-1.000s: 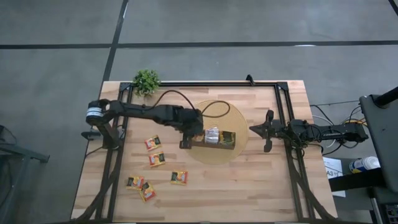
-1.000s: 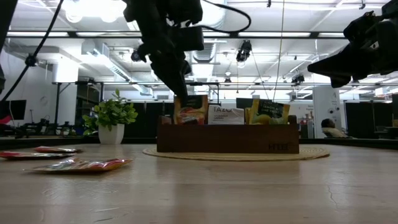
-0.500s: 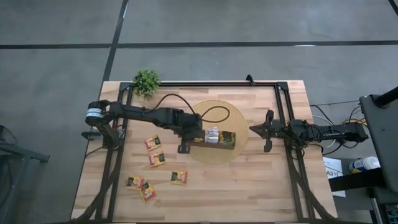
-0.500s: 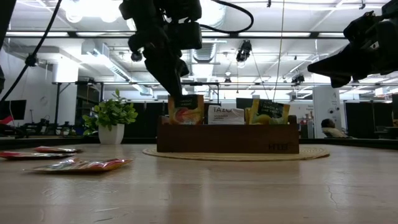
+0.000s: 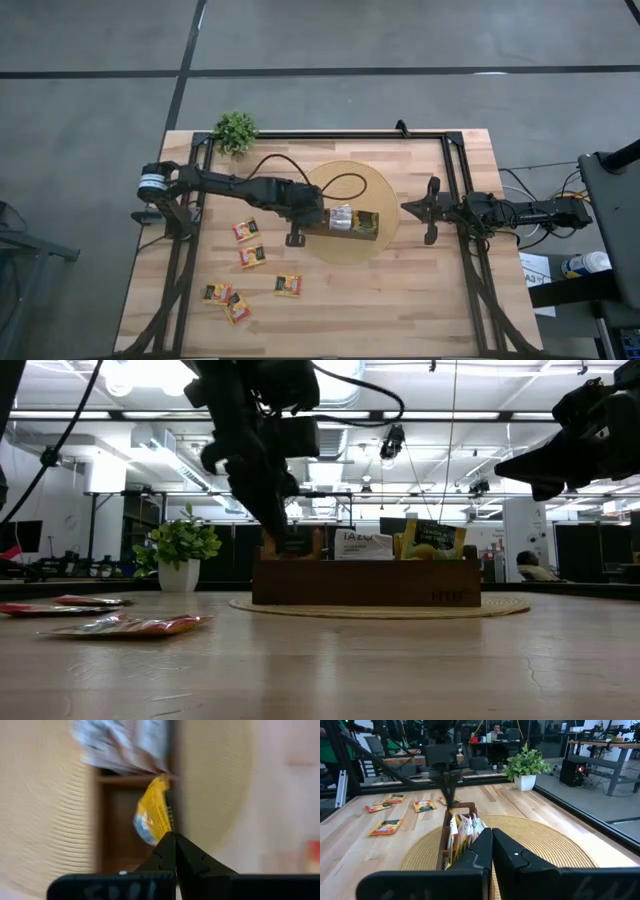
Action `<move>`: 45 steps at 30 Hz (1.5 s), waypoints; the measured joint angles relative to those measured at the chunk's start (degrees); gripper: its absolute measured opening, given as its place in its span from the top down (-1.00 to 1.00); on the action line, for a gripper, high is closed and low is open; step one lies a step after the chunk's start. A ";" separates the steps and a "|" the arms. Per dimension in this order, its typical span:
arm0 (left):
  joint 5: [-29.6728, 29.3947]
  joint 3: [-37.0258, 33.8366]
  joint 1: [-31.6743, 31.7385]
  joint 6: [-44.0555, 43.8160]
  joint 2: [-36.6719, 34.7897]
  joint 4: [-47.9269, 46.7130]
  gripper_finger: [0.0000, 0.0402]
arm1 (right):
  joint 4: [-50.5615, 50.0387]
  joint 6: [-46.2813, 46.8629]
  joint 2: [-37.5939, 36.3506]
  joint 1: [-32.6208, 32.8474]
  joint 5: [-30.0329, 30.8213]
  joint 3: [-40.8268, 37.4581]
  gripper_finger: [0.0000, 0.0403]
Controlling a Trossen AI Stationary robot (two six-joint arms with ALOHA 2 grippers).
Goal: Pick & Place Tea
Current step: Put the orange tea bag into the left section of the wooden organizer
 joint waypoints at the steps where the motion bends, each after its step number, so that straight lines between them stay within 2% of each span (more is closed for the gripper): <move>1: -2.00 -0.01 0.16 0.78 0.07 0.87 1.00 | 0.00 0.00 -0.02 0.00 0.00 0.00 0.96; 4: -4.97 0.01 1.27 2.65 0.21 1.78 1.00 | 0.00 0.00 0.00 0.00 0.02 0.00 0.96; 14: -5.10 -0.01 5.61 5.33 0.39 2.89 1.00 | -0.02 0.00 0.00 0.00 0.00 0.00 0.96; 21: -5.14 -0.05 6.19 4.89 0.40 2.66 0.98 | -0.01 0.00 0.00 0.00 0.01 0.00 0.96; 25: -3.53 -0.05 6.21 4.92 0.40 2.76 0.80 | -0.01 0.00 0.00 0.00 0.00 0.00 0.96; 29: -3.57 -0.01 6.21 4.57 0.40 2.91 0.52 | -0.01 0.00 0.00 0.00 0.02 0.00 0.96; 34: -8.91 0.61 6.21 3.03 -0.31 0.75 0.24 | -0.02 0.00 0.00 0.00 0.00 0.00 0.96; 38: -10.47 2.65 6.09 0.75 -2.83 -4.06 0.17 | -0.02 0.00 0.00 0.00 0.02 0.00 0.96; 45: -9.89 1.59 6.01 -15.79 -11.21 -8.86 0.17 | 0.00 0.00 0.00 0.00 0.00 0.00 0.96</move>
